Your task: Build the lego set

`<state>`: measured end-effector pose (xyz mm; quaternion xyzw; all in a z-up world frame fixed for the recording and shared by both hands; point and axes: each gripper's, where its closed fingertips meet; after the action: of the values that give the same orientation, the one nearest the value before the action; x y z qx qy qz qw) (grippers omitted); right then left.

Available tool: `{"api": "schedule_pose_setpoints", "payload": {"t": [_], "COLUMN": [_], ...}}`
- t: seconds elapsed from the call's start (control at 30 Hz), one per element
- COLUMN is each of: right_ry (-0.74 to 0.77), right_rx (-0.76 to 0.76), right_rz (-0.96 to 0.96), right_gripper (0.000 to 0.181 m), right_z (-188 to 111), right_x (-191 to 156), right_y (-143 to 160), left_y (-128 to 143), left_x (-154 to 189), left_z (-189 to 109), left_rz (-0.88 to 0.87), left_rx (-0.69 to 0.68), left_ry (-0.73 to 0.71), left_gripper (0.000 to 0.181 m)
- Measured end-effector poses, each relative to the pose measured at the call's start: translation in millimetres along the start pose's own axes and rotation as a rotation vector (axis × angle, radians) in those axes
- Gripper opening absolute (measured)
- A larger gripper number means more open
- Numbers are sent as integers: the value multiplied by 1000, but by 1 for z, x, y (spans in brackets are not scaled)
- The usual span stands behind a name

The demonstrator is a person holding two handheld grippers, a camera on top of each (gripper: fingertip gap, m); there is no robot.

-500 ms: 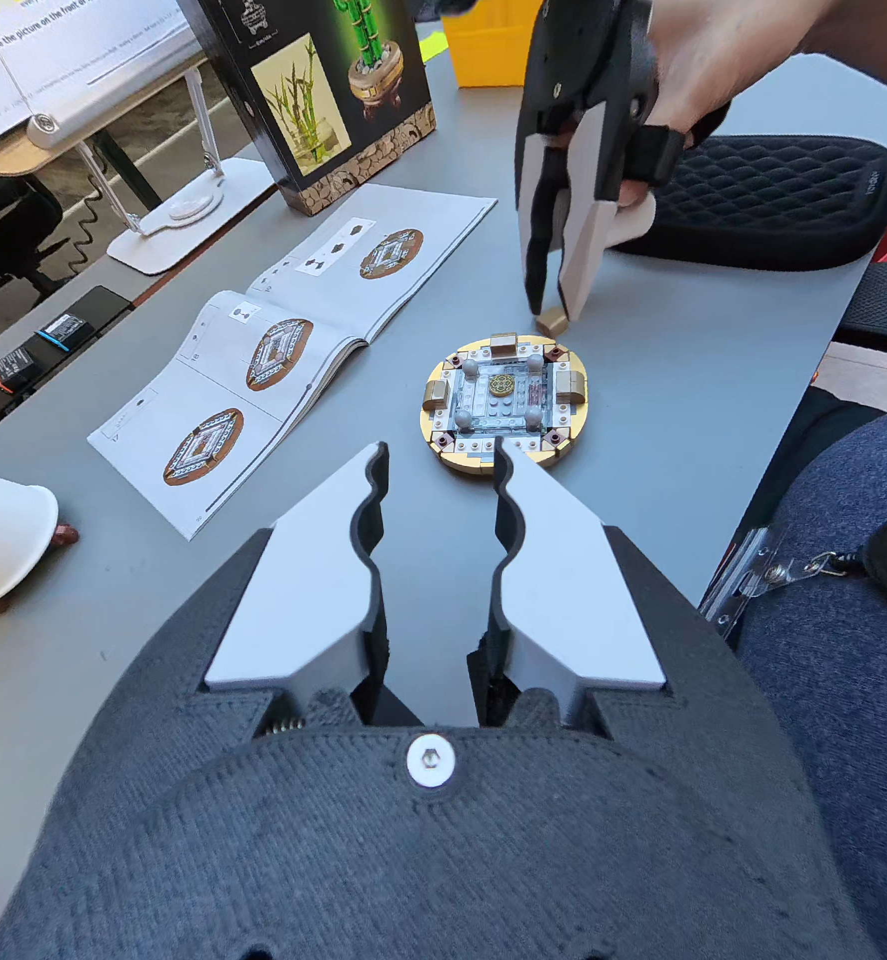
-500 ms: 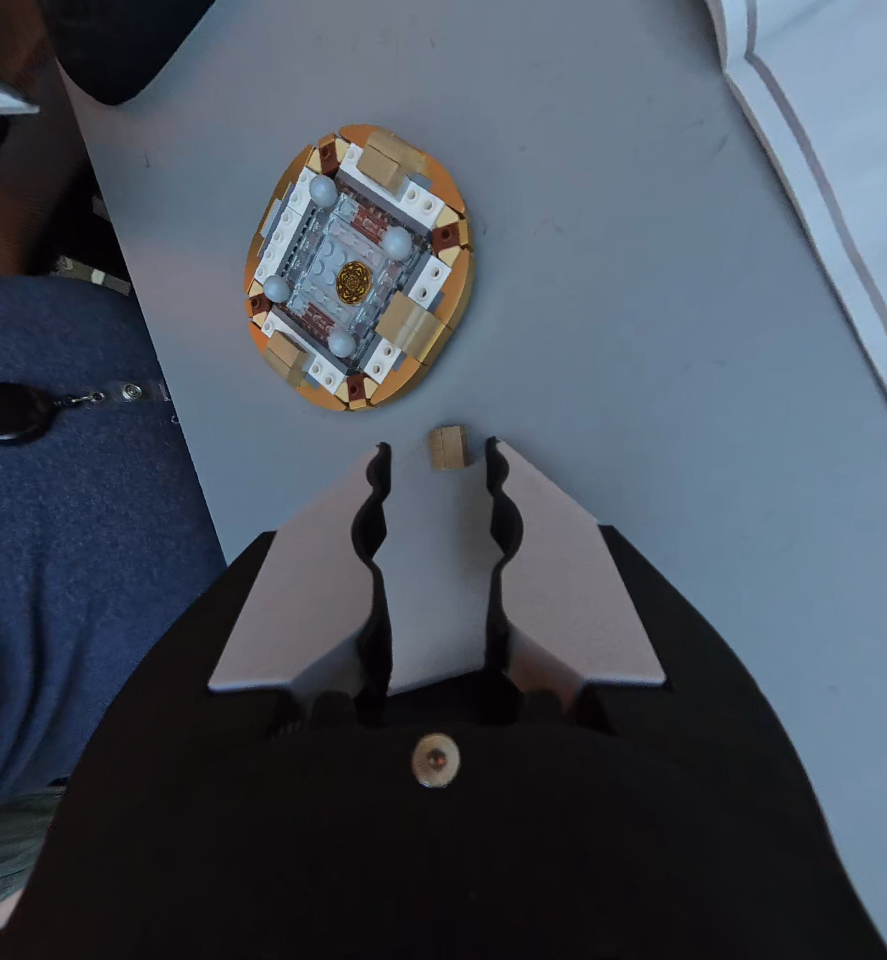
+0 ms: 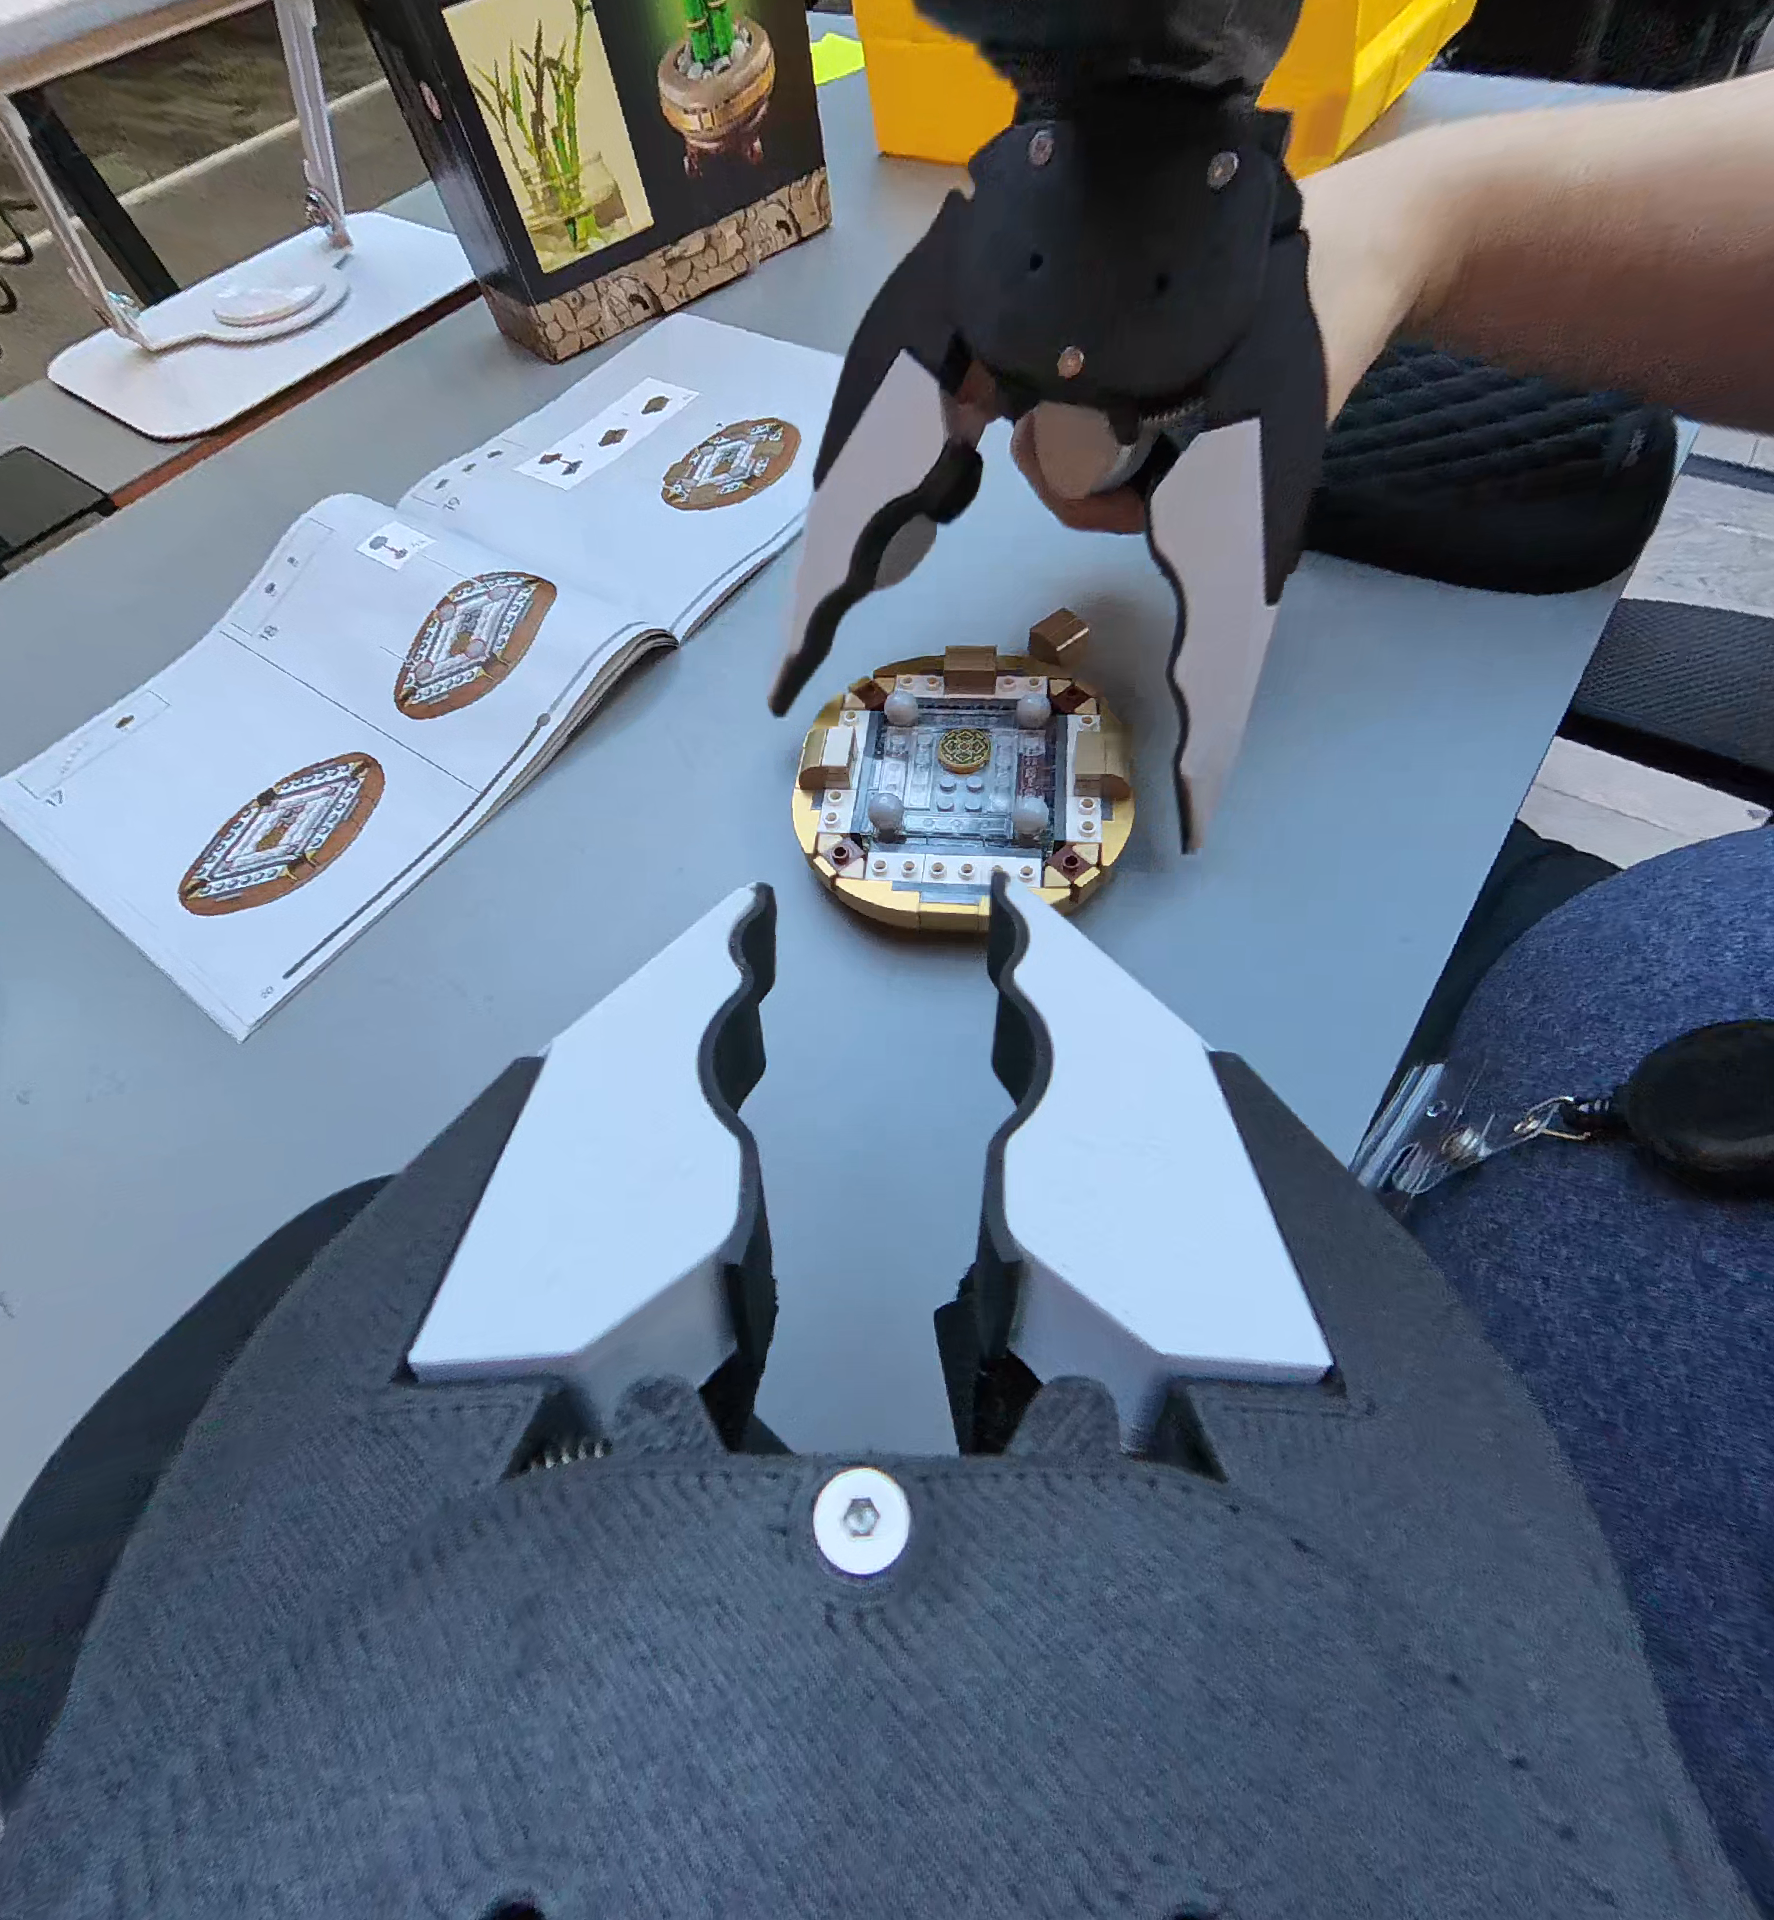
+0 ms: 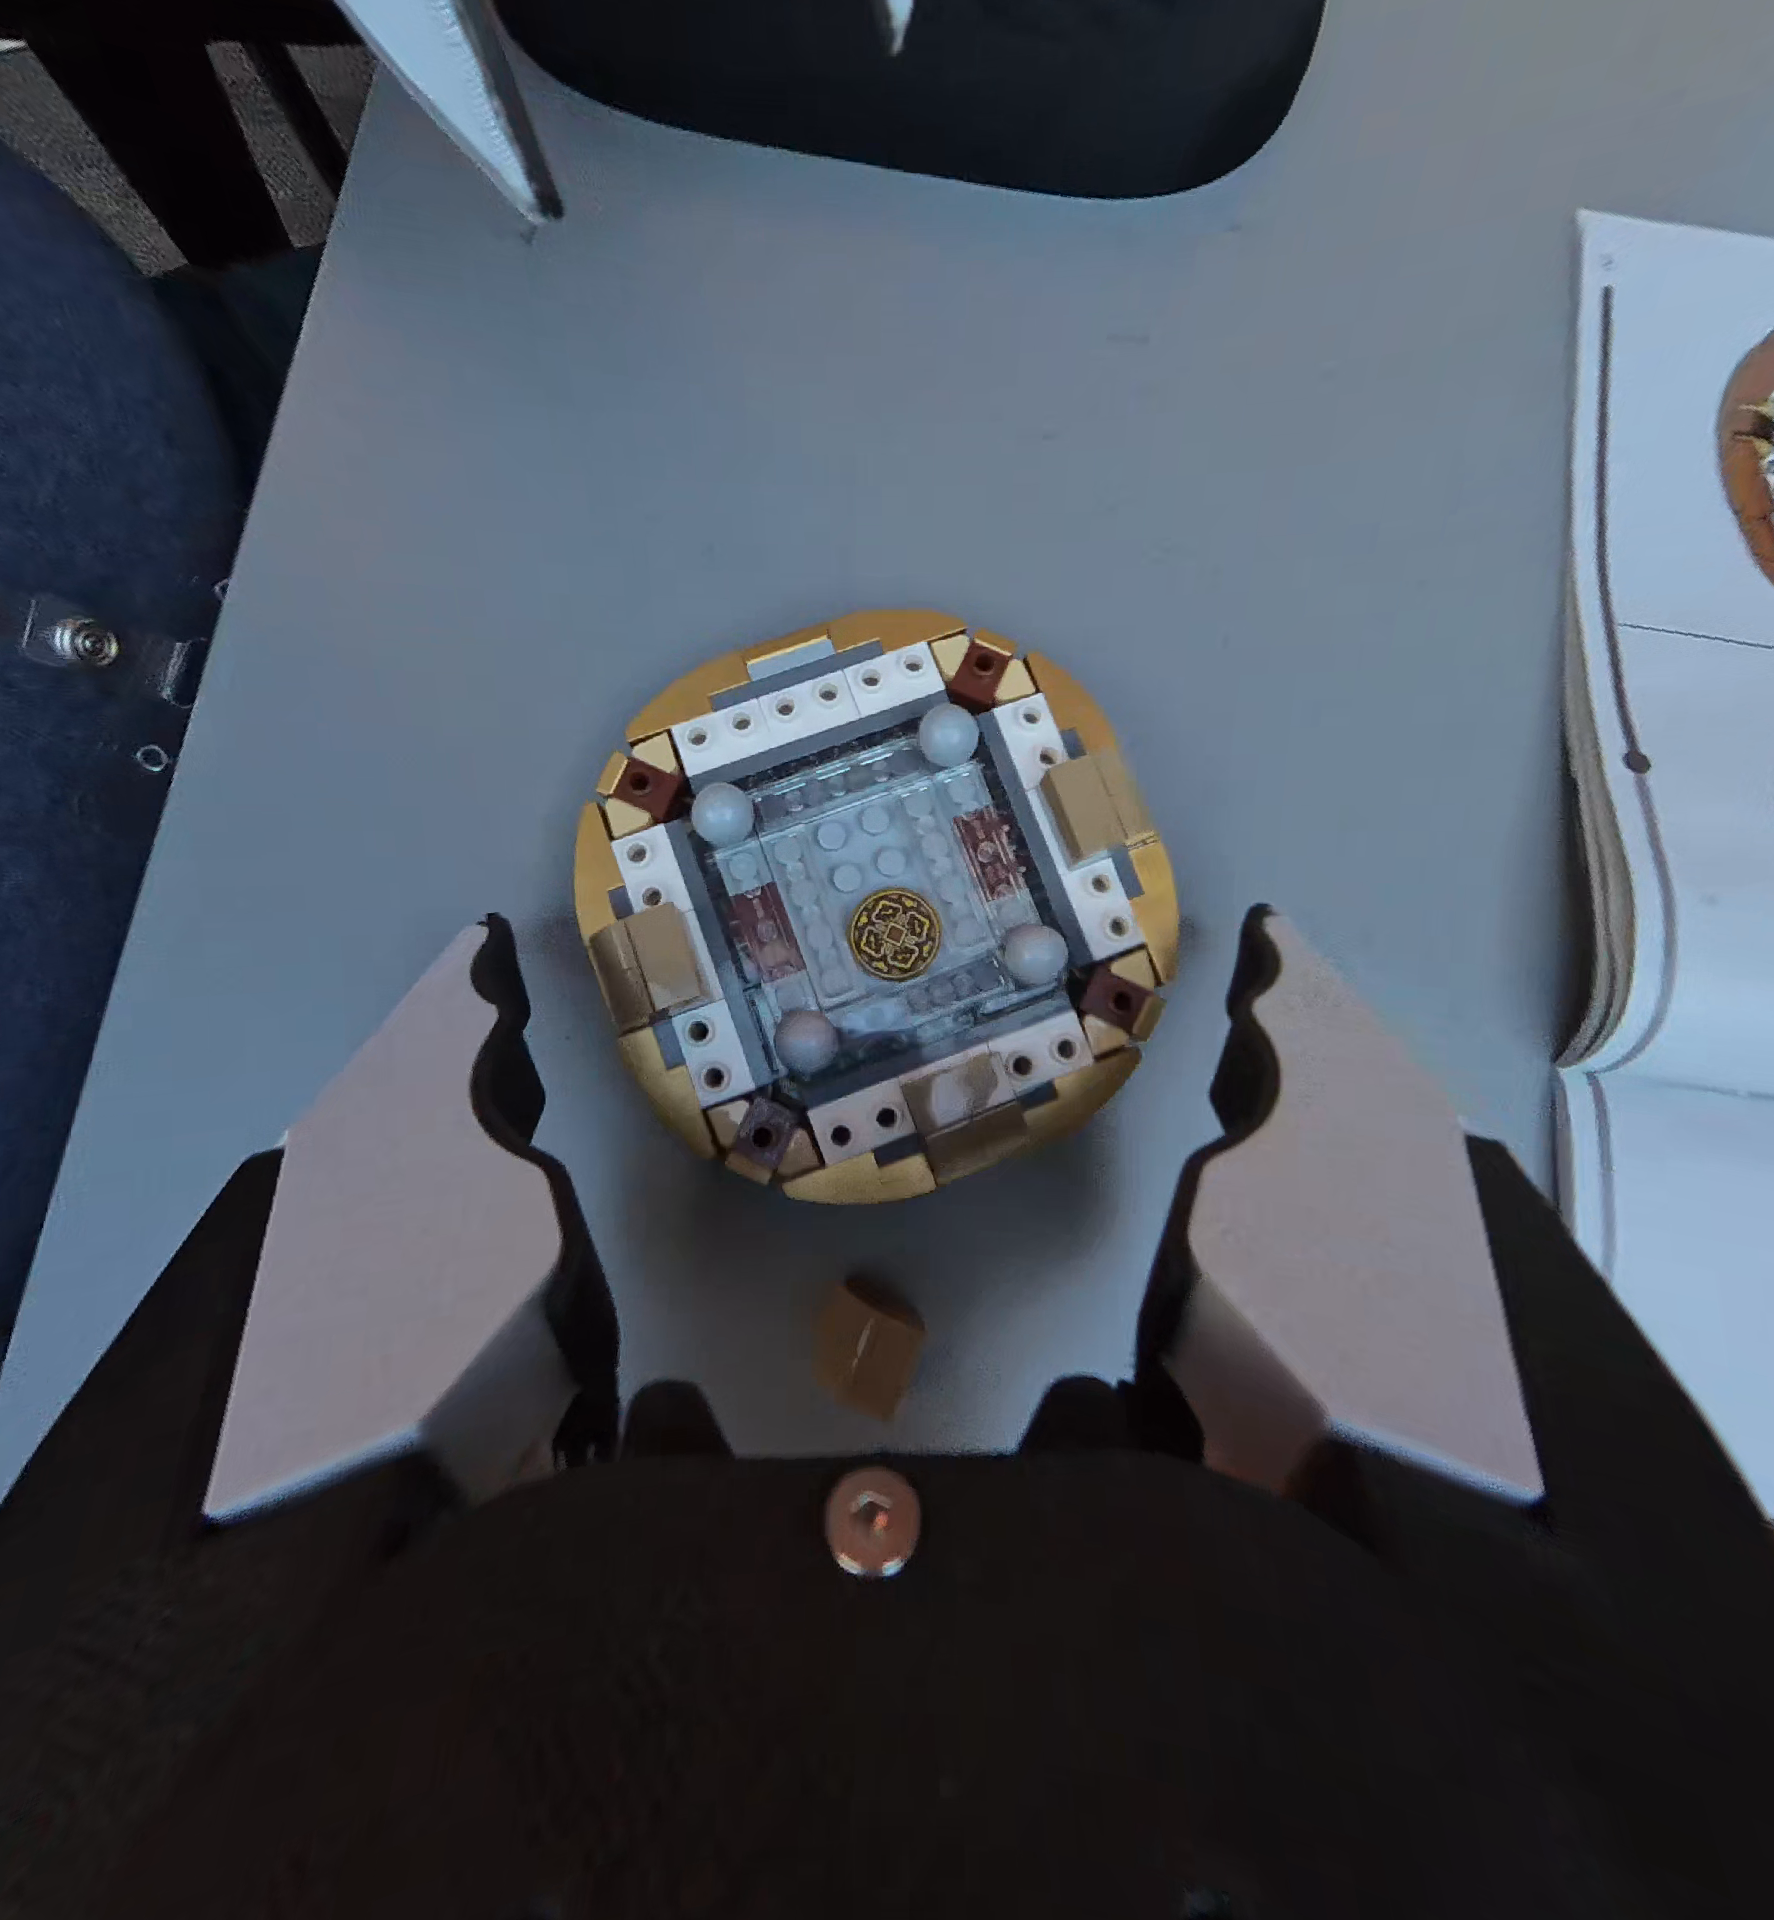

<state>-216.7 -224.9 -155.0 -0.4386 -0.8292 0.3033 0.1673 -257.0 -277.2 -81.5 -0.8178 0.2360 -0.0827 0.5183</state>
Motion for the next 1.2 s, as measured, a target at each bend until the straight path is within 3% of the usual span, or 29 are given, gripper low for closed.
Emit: {"api": "schedule_pose_setpoints", "payload": {"t": [0.03, 0.1, 0.2, 0.4, 0.53, 0.63, 0.83, 1.2], "right_ry": [-3, -13, -6, -50, -92, -117, -147, -238], "right_rx": [-20, -39, -42, 80, 114, 125, 179, 249], "right_rz": [9, 29, 46, 167, 136, 149, 178, 247], "right_gripper": [126, 114, 114, 113, 113, 113, 113, 113], "right_z": [2, 4, 4, -2, -5, -7, -10, -17], "right_x": [1, 1, 2, -3, -9, -11, -11, -11], "right_y": [2, 3, 4, -2, 0, -1, -3, -6], "left_y": [2, 7, 13, 14, 23, 22, 29, 25], "left_x": [0, 2, 7, 11, -16, -14, -16, -1], "left_z": [0, 1, 5, 20, 32, 43, 66, 67], "left_rz": [-11, -38, -141, -564, -669, -737, -787, -1024], "left_rx": [-4, -15, -37, -56, -131, -253, -400, -371], "left_ry": [5, 20, 78, 242, 214, 336, 391, 544], "left_gripper": [40, 41, 41, 40, 43, 43, 40, 41]}}
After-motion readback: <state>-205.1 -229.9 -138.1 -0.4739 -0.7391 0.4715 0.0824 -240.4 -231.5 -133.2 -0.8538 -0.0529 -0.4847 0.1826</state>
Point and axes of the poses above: each gripper's, where its closed fingertips meet, z out along the fingers, y out of its underside, x = y × z across the jaws, and after that the axes turned 2 degrees about -y, right-handed
